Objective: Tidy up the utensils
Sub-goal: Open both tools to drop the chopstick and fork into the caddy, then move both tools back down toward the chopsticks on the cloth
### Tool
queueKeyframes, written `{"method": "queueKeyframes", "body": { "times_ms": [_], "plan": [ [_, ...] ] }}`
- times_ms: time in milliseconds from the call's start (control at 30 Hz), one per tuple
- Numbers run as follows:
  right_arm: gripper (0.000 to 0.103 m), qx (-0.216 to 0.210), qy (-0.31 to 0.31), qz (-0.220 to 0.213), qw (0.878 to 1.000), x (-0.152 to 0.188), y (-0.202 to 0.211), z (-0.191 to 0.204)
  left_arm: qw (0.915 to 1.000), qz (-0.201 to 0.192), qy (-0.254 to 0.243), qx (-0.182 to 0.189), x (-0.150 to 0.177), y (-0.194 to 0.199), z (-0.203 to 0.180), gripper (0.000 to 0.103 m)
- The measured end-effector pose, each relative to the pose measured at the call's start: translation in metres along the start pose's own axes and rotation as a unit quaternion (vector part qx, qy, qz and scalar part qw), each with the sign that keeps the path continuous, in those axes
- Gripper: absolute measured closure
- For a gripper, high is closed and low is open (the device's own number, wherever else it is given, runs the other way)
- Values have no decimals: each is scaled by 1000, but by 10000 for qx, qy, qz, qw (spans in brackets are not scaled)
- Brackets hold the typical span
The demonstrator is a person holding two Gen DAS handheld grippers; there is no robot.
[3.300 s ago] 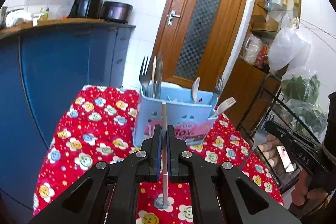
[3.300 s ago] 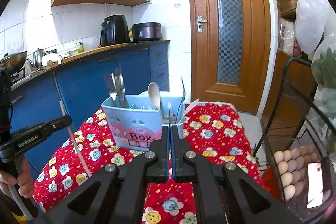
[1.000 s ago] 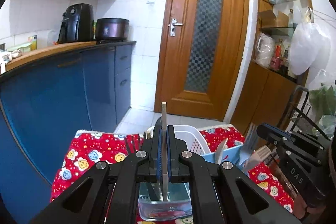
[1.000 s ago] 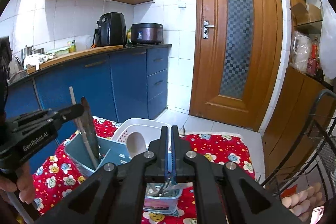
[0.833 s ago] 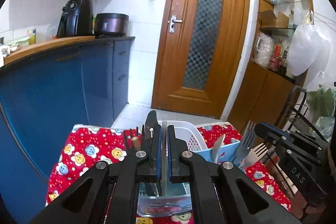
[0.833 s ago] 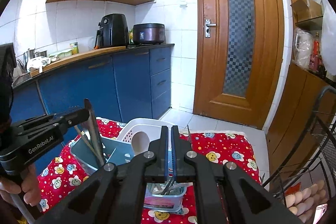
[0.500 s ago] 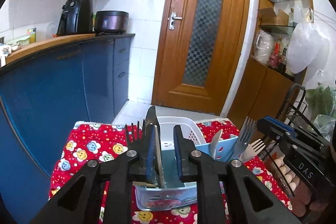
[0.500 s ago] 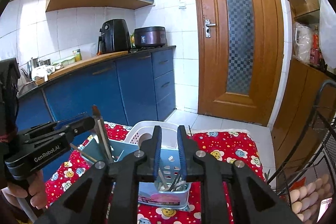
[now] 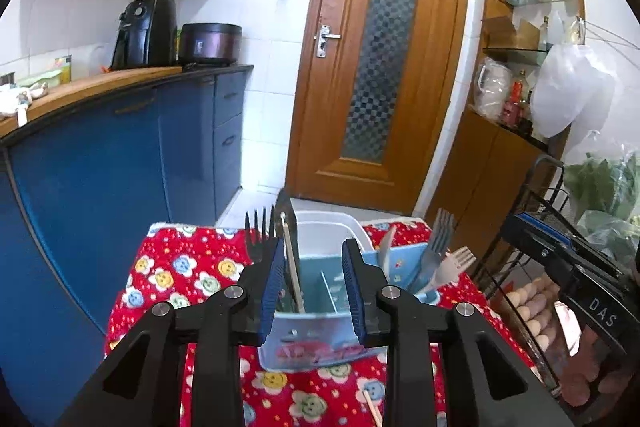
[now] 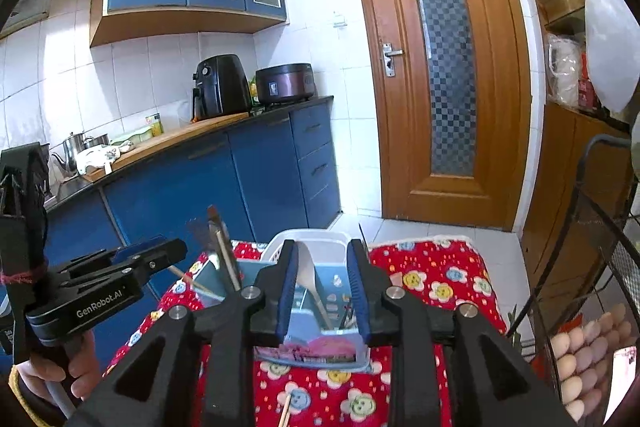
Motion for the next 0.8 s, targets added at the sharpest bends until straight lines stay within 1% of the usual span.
{"method": "queueKeyframes", "body": {
  "times_ms": [67, 200, 267, 400, 667, 767, 800],
  "plan": [
    [75, -10, -23, 3, 10000, 3, 7, 0, 10000, 28, -8, 45, 4, 6, -3, 73],
    [70, 16, -77, 38, 10000, 14, 20, -4, 9998, 109, -119, 86, 15, 15, -10, 73],
    [70, 31, -86, 90, 9999, 20, 24, -5, 9996, 192, -167, 128, 23, 19, -15, 73],
    [69, 50, -64, 209, 9997, 37, 30, -6, 9986, 403, -155, 300, 42, 25, -25, 73],
    [68, 63, -206, 477, 9986, 69, 36, -17, 9952, 890, -75, 406, 86, 22, -38, 73],
    [66, 106, -250, 548, 9981, 84, 39, -24, 9935, 1070, -50, 394, 101, 17, -42, 73],
    [64, 114, -265, 558, 9980, 87, 39, -26, 9929, 1121, -32, 396, 106, 16, -43, 73]
  ]
}}
Point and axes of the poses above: each gripper's, at about its wrist camera, not at the fingertips, and y roughly against the way its jaws point, z to its left, x to its underside, the point moved 9 cm from there along -y, roughly the way its jaws point, and after that the axes turned 3 degrees about -y, right-handed, at the moved point
